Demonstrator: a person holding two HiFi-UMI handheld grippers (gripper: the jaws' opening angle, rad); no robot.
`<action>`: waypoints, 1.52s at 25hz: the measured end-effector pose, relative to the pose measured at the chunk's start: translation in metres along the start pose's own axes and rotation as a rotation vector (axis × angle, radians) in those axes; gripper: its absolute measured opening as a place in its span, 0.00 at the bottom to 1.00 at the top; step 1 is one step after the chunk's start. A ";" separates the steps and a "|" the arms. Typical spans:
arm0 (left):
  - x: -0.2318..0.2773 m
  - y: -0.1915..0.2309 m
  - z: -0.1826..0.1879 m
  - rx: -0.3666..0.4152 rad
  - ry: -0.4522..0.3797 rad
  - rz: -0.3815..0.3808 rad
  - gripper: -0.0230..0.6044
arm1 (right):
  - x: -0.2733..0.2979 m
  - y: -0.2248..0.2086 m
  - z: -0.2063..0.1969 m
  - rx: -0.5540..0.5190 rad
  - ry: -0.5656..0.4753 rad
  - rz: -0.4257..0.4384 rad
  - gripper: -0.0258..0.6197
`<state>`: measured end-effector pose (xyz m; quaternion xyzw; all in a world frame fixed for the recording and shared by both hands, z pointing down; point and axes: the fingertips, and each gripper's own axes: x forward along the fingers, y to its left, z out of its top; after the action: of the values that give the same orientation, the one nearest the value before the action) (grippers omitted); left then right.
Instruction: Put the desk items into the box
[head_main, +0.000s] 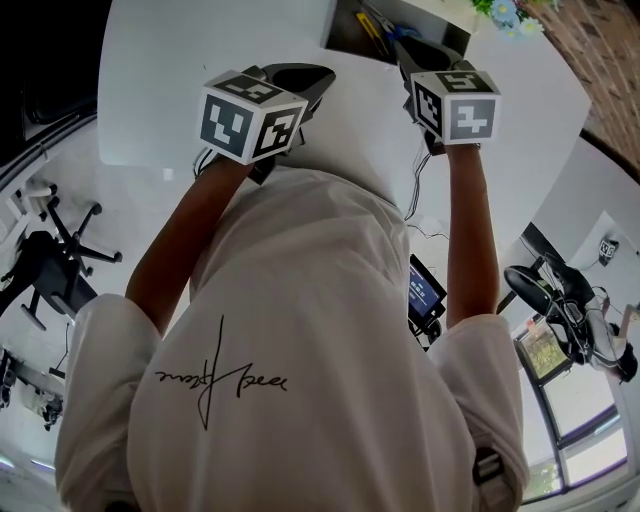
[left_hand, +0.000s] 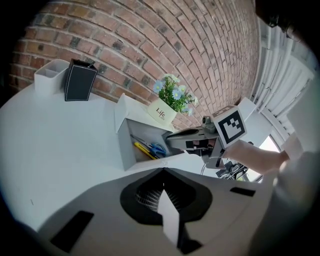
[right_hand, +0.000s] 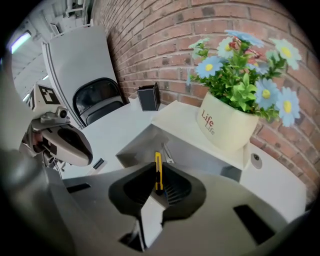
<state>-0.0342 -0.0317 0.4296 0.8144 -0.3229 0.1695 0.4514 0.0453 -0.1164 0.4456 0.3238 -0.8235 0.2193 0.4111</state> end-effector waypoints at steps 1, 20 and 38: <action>-0.001 0.000 0.000 0.002 0.000 0.002 0.04 | -0.002 0.001 -0.002 0.004 -0.003 -0.001 0.13; -0.014 -0.009 -0.001 0.035 -0.024 0.020 0.04 | -0.031 0.029 -0.040 0.064 -0.033 0.017 0.10; -0.020 -0.036 -0.008 0.092 -0.036 -0.009 0.04 | -0.063 0.047 -0.067 0.107 -0.073 0.011 0.10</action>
<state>-0.0241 -0.0040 0.3995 0.8387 -0.3192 0.1676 0.4082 0.0758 -0.0192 0.4274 0.3486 -0.8268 0.2532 0.3616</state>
